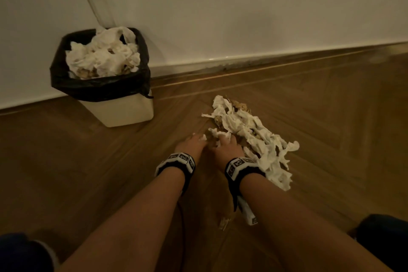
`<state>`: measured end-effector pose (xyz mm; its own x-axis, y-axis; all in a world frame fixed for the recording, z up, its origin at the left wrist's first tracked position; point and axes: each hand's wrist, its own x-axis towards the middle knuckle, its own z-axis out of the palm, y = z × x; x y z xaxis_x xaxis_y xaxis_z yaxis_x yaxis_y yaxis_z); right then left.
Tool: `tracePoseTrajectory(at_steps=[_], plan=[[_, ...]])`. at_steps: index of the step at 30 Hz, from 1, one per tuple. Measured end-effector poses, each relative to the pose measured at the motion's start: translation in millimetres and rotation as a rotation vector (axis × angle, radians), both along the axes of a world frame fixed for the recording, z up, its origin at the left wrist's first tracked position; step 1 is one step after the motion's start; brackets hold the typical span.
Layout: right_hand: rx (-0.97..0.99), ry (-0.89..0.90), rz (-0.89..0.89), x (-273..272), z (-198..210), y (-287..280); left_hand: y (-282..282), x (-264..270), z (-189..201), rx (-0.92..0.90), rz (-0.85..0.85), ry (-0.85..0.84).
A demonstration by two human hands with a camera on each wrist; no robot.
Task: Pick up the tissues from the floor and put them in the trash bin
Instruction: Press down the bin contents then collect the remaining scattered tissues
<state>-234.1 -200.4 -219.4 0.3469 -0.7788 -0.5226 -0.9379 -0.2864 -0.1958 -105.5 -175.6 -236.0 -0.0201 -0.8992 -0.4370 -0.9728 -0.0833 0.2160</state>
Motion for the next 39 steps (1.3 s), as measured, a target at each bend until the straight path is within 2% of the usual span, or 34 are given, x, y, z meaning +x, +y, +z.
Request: tracePoseTrajectory(at_steps=[3, 9, 13, 14, 16, 18, 23, 28, 31, 34, 39], plan=[[0.000, 0.034, -0.010, 1, -6, 5, 3, -1, 0, 0.013, -0.011, -0.086], [0.042, 0.024, 0.092, 6, -10, 10, 12, 0, 4, 0.021, -0.003, -0.106], [-0.104, 0.067, 0.200, -3, -9, 18, 18, 1, 5, -0.054, -0.012, -0.175], [-0.178, 0.083, 0.235, -8, -9, 19, 19, 2, 4, -0.056, -0.009, -0.163], [-0.234, 0.077, 0.196, -16, -10, 20, 22, 3, 5, -0.030, 0.009, -0.097], [-0.206, 0.064, 0.144, -24, -14, 23, 24, 4, 4, -0.028, 0.019, -0.039], [-0.125, 0.053, 0.167, -33, -29, 32, 26, 2, -2, -0.057, 0.055, 0.029], [-0.016, 0.010, 0.154, -23, -24, 33, 26, 4, -6, -0.002, 0.028, 0.019], [-0.014, 0.016, 0.156, -17, -20, 31, 26, 5, -6, -0.016, 0.037, 0.017], [0.016, -0.026, 0.061, -13, -18, 23, 26, 6, -6, -0.021, 0.041, 0.008], [0.121, -0.198, -0.341, -11, -12, 8, 26, 6, -4, 0.022, 0.080, 0.070]])
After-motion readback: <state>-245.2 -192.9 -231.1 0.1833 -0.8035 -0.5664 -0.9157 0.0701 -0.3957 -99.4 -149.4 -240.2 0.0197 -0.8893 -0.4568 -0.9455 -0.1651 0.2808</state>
